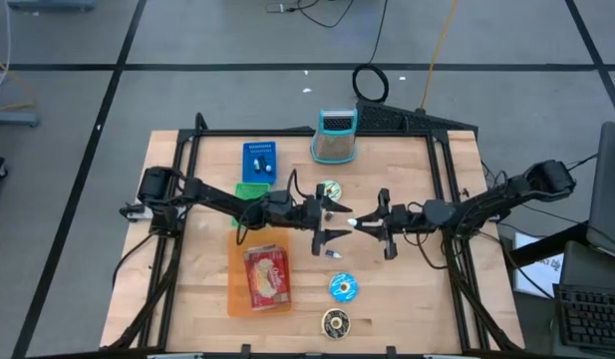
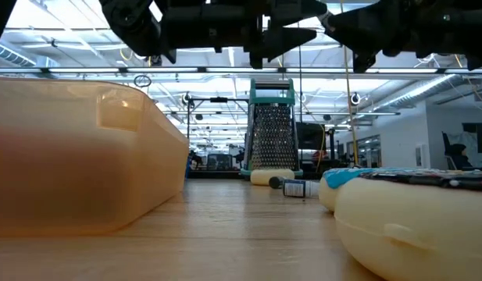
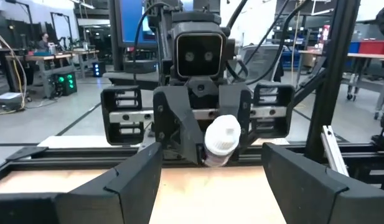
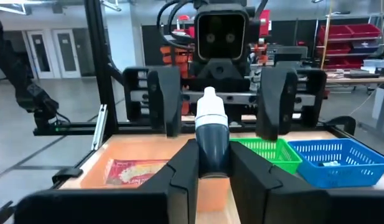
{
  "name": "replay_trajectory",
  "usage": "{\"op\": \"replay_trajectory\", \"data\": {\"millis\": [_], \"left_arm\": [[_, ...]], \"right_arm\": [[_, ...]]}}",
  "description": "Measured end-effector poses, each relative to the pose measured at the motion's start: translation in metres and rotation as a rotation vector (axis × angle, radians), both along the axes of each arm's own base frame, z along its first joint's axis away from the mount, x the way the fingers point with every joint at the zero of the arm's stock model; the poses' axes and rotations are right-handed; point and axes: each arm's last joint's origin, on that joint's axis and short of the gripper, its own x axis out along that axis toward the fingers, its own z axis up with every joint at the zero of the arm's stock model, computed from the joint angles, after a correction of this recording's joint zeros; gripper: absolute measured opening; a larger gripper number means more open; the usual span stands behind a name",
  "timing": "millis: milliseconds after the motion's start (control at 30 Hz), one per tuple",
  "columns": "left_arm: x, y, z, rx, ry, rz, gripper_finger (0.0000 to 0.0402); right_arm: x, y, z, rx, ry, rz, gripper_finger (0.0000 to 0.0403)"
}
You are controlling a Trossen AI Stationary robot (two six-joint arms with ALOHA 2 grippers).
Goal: Pick & Place Food Item
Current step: Put the bottom black food coloring bottle into the blue bin
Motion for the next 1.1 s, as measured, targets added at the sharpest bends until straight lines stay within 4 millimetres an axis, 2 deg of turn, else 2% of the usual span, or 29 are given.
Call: {"op": "replay_trajectory", "data": {"millis": [233,500,900,1000,1100], "left_arm": [[0.002,0.0,0.007,-0.017,-0.039,-0.002,0.0273],[0.017,-0.002,0.01,-0.021,0.068,-0.002,0.0273],[0.017,-0.002,0.014,0.004,0.051,-0.001,0.0272],[0.017,-0.002,0.015,0.007,0.041,0.009,0.0253],[0.017,-0.001,0.015,0.007,0.042,0.011,0.0215]], "right_arm": [[0.0,0.002,-0.001,-0.016,0.005,0.006,0.0061],[0.0,0.001,-0.001,-0.017,0.005,0.005,0.0061],[0.0,0.001,0.0,-0.034,-0.004,0.003,0.0061],[0.0,0.001,0.0,-0.048,-0.006,0.001,0.0061],[0.0,0.001,0.0,-0.051,-0.006,0.0,0.0061]]}}
